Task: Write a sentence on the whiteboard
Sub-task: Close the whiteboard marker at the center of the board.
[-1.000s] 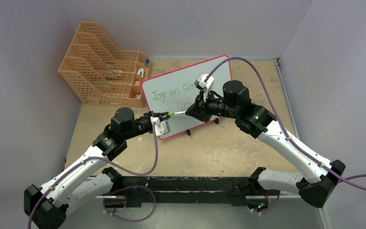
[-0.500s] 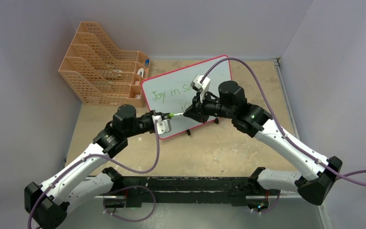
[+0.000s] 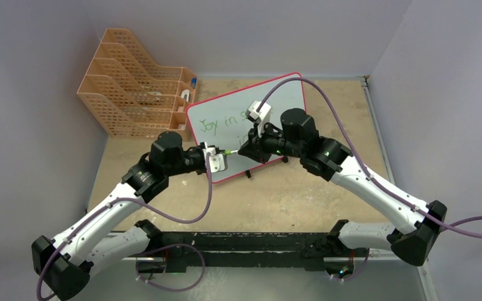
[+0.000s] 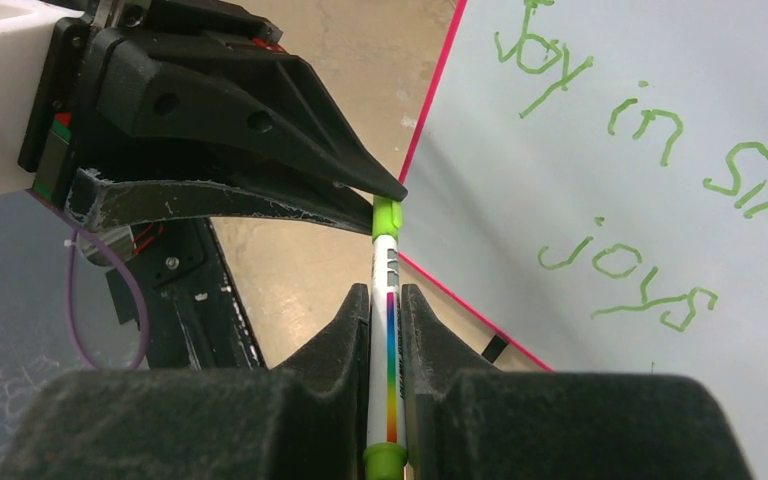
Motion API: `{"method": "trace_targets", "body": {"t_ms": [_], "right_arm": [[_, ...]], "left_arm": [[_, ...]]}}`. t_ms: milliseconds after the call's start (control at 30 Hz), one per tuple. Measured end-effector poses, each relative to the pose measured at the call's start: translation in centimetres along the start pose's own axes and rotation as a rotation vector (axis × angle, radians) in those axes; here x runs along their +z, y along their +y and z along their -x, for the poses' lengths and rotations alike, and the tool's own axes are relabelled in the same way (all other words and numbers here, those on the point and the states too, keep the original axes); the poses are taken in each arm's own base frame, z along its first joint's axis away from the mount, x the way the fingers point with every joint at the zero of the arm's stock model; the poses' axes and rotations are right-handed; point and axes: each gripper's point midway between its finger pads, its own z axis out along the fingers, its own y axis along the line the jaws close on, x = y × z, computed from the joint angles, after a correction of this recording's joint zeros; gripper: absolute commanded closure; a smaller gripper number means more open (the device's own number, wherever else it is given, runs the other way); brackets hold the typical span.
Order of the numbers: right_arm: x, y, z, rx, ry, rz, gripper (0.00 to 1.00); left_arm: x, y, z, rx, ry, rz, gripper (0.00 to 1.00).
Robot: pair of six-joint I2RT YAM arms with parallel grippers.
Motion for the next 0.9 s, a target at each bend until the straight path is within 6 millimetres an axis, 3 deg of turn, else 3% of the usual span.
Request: {"method": "trace_targets", "body": {"t_ms": [700,900], "right_arm": [[0.7,0.0,0.0,0.046,0.015,-0.006,1.00],[2.3,-0.8,-2.1,0.109,0.088,-0.036,1.00]], "left_arm": [[0.0,-0.1,0.4,-0.018,0.032,0.040,1.00],[0.8,-0.9,5.6,0.094,-0.133,0.033,1.00]]}}
